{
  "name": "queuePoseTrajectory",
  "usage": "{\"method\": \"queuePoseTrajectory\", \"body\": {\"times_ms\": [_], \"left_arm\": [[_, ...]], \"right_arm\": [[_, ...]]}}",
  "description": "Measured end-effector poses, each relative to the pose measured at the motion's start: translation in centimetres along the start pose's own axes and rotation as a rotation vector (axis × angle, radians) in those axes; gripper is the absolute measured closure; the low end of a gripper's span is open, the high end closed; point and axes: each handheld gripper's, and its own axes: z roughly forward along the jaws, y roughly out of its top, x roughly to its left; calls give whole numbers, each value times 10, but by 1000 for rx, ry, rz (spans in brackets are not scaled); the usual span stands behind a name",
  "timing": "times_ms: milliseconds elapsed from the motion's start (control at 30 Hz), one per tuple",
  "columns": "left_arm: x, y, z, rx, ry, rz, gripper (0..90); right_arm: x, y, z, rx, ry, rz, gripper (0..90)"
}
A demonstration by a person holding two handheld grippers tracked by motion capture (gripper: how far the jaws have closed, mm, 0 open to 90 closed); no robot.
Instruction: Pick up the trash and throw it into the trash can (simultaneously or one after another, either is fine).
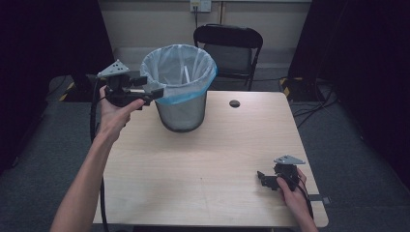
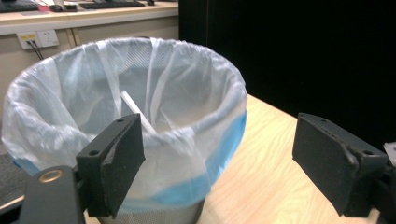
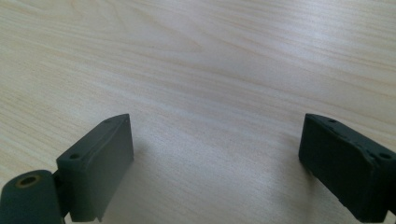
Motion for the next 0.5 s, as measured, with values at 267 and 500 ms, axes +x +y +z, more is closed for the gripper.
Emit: {"method": "queuePoseTrajectory", "body": {"times_ms": [267, 500], "left_arm": [[-3, -10, -11, 16, -4, 20, 162], [-7, -26, -20, 35, -9, 50, 159]], "right_arm": [[0, 0, 0, 0, 0, 0, 92], [0, 0, 0, 0, 1, -1, 91]]}}
